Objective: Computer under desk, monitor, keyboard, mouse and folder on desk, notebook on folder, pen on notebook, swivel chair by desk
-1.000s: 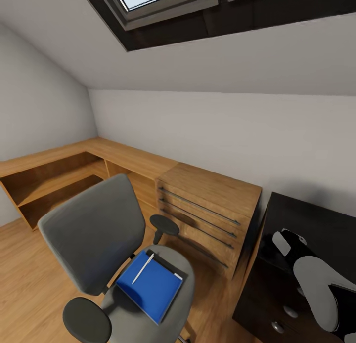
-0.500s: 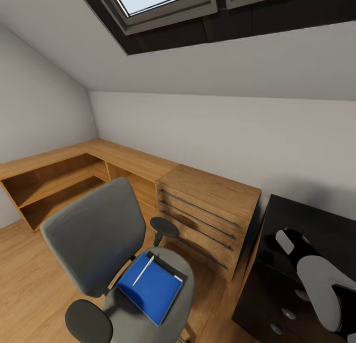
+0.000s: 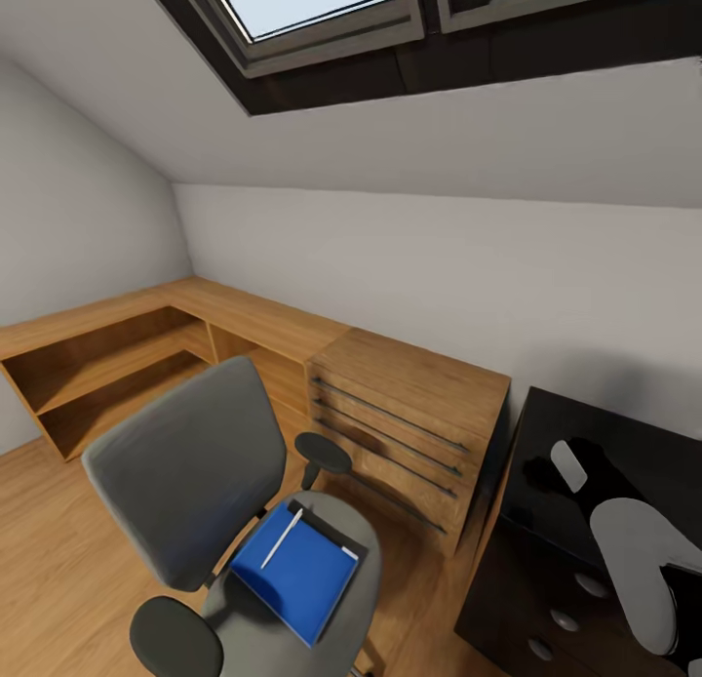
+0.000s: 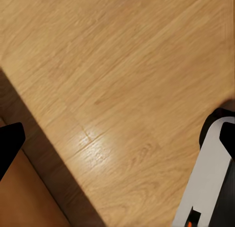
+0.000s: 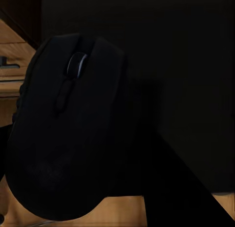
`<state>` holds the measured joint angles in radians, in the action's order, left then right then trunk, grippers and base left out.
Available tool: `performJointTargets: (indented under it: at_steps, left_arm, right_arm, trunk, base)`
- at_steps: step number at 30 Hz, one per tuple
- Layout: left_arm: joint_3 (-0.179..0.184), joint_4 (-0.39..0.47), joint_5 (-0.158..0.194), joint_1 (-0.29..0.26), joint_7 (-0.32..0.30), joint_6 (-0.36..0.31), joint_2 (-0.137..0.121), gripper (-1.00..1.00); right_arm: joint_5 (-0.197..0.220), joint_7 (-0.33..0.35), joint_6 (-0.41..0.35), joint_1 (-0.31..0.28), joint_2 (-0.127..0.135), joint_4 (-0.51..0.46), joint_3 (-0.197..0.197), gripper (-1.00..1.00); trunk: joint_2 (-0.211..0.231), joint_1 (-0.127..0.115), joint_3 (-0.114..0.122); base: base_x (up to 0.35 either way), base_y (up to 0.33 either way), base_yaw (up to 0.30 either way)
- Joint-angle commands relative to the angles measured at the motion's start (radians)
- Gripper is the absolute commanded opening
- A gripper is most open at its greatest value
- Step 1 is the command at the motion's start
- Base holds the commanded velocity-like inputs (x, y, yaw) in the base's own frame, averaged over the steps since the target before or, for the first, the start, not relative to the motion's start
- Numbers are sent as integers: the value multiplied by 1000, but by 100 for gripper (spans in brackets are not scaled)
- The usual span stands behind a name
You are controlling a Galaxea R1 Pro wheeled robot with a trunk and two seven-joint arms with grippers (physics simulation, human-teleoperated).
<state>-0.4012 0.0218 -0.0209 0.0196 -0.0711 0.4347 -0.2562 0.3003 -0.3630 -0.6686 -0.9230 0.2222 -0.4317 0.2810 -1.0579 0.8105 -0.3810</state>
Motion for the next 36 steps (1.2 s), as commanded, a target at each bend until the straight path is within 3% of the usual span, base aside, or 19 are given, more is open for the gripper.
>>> performJointTargets:
  at_steps: [1,6,18,28,33,36]
  left_arm:
    - [-9,1,-2,0,-7,1,0,100]
    - [-9,1,-2,0,-7,1,0,100]
    - [-8,1,-2,0,-8,-1,1,100]
    - [-10,1,-2,0,-9,-1,4,100]
    - [-8,2,-1,0,-9,-1,16,100]
    - [-8,24,-1,0,-9,-1,44,100]
  right_arm:
    - [14,-11,-2,0,-1,-2,1,-100]
    - [14,-11,-3,0,-2,-3,1,-100]
    - [14,-11,-2,0,-4,-2,1,-100]
    - [14,-11,-1,0,-4,-2,1,-100]
    - [14,-11,1,0,-4,-2,1,-100]
    - [14,-11,4,0,-4,-2,1,-100]
  trunk:
    - [7,-4,2]
    - [42,-23,18]
    - [126,-69,56]
    - [196,-107,87]
    - [231,-127,103]
    - [252,-138,112]
  base:
    - [0,0,-48]
    - [-97,0,-21]
    - [-310,0,-15]
    - [-198,0,-222]
    - [-18,0,-257]
    - [-4,0,-259]
